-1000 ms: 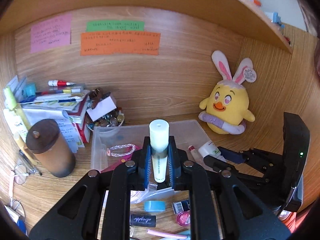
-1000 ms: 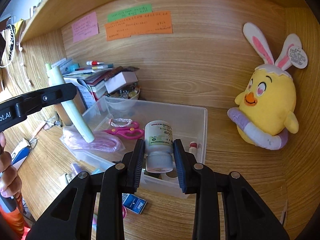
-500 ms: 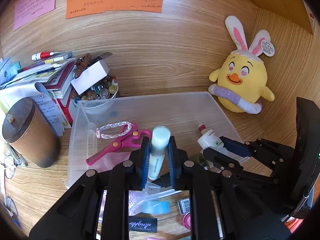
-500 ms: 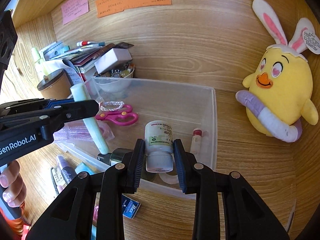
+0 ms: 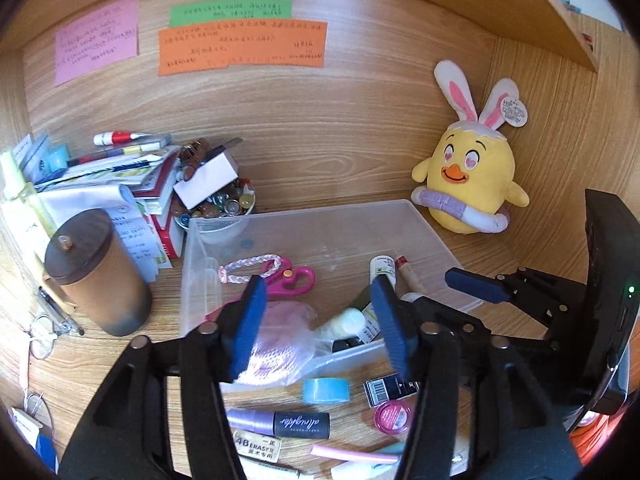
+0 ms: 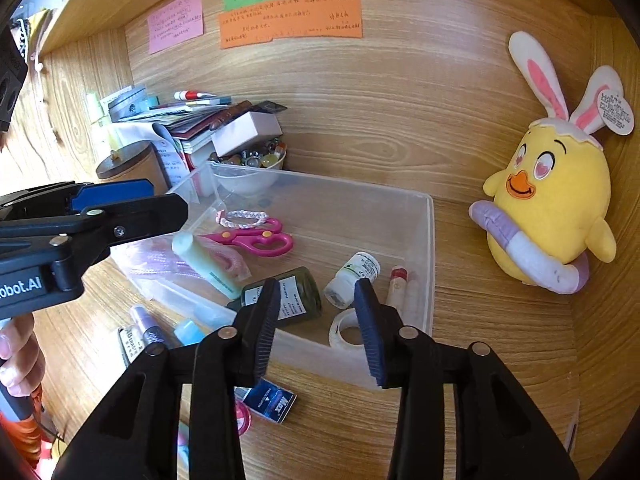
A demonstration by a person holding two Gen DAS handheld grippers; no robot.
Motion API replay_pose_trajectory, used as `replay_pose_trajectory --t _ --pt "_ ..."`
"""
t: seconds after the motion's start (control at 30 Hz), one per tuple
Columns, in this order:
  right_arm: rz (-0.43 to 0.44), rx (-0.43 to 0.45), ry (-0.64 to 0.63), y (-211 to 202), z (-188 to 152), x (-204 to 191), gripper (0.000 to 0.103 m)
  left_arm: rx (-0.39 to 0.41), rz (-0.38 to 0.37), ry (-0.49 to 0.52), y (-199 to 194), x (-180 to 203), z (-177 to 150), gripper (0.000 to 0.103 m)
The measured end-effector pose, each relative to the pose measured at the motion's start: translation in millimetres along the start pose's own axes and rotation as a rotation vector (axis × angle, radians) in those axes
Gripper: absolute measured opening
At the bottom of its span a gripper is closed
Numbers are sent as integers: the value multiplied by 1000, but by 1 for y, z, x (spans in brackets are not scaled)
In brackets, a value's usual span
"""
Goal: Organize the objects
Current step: 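Carry the white tube and pill bottle into the clear box and release both, then grasp the white toothpaste tube with the left gripper while the right grasps the pink brush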
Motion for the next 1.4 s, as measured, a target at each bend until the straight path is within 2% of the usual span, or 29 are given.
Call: replay_pose_trajectory --t 0.1,0.23,0.3,0.63,0.8,0.97,1.07,1.1,1.2,1.37,1.4 --pt "12 13 -5 -10 -3 -5 49 20 9 0 -12 -5 -5 71" --pt "24 22 -16 -20 -11 -14 58 35 53 16 -23 -13 -16 94" --pt "31 20 -25 -24 -17 -20 60 28 80 24 -25 -19 -24 96" --pt "95 -32 -35 -32 -59 -42 60 -145 109 34 -8 -42 -89 98" --pt "94 -78 -47 -31 -83 -49 60 -237 83 5 1 -48 -123 98" --pt "131 -126 -45 -30 -107 -57 60 -299 108 -32 15 -51 -141 98" --pt "156 -171 -27 -24 -123 -59 60 -316 108 -115 21 -57 -145 93" --pt "160 -183 -24 -22 -127 -59 56 -320 106 -128 21 -57 -146 85" --pt "178 -208 -13 -18 -135 -59 44 -309 148 -116 18 -58 -148 72" --pt "203 -202 -9 -17 -135 -60 25 -299 182 -86 7 -59 -157 61" --pt "205 -201 -8 -16 -135 -60 24 -298 185 -84 4 -60 -159 60"
Point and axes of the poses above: each gripper's, at about its wrist camera, not at the fingertips, and y roughly the way its jaws point, x to its right, z to its top, the point moved 8 cm from there along y, roughly the way its jaws point, and after that the axes turned 8 degrees about z, right-handed, at the moved point
